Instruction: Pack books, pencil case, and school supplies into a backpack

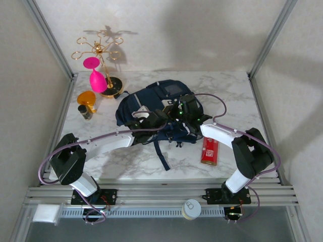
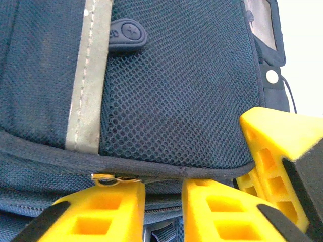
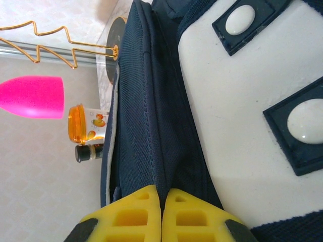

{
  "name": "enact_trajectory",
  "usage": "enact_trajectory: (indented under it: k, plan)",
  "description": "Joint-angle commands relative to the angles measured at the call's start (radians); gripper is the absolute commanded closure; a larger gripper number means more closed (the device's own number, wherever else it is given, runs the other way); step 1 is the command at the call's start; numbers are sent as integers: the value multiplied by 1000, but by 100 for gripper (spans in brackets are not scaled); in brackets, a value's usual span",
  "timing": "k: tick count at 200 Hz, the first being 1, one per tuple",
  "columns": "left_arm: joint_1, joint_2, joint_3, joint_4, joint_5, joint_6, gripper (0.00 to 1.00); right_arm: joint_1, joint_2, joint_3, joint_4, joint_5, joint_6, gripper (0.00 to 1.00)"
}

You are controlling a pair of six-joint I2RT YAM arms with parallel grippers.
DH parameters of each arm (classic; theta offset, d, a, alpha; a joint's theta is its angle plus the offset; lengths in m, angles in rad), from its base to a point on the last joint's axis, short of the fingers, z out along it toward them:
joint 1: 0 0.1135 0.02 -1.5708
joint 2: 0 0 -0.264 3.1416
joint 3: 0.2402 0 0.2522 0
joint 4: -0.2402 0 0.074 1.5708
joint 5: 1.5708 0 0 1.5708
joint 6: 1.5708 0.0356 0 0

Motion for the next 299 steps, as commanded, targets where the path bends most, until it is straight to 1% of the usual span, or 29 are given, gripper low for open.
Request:
enact_trajectory:
  k: [1,15,27,51,76,92,101,113,123,127,134,146,155,175,192,207,246,271,288,299]
  plan:
    - [34,-15,-47,-2,-112,-71,84,20,-70,9,74,-30,2,100]
    - [34,-38,-62,-8,-108,-65,89,13,-73,12,65,-29,-7,100]
    - [33,-55,-75,-32,-103,-65,92,6,-75,16,59,-30,-10,100]
    - [32,-118,-139,-33,-50,-32,100,-11,-76,28,51,-39,-18,100]
    - [34,-190,-193,-59,11,27,100,-26,-79,44,39,-39,-35,100]
    - [34,-235,-201,-118,15,63,100,-29,-78,54,28,-40,-46,100]
    - [41,-260,-206,-138,39,94,100,-30,-78,54,29,-39,-49,100]
    - [49,-273,-193,-134,88,142,100,-29,-74,52,34,-44,-48,100]
    - [37,-261,-152,-154,97,154,100,-29,-70,50,38,-46,-41,100]
    - [28,-252,-137,-151,100,159,97,-29,-69,47,42,-46,-38,100]
    - [17,-238,-113,-143,109,159,88,-29,-66,45,46,-47,-34,100]
    - [4,-222,-98,-90,123,129,83,-27,-64,45,50,-48,-25,100]
    - [-1,-217,-95,-52,108,112,73,-23,-66,42,56,-48,-19,100]
    - [-10,-166,-36,-73,51,88,66,-12,-64,47,58,-38,-17,100]
    - [-15,-113,25,-135,-1,71,64,-8,-54,49,60,-41,-10,100]
    - [-18,-93,45,-159,-52,52,63,-5,-46,52,63,-48,-5,100]
    - [-30,-47,69,-227,-85,5,64,8,-48,56,71,-39,4,100]
    - [-43,-46,60,-235,-105,-21,64,14,-41,61,72,-40,5,100]
    - [-39,-35,61,-243,-124,-28,63,18,-37,60,74,-39,1,100]
    - [-27,-21,68,-248,-115,-31,62,21,-35,59,73,-37,-1,100]
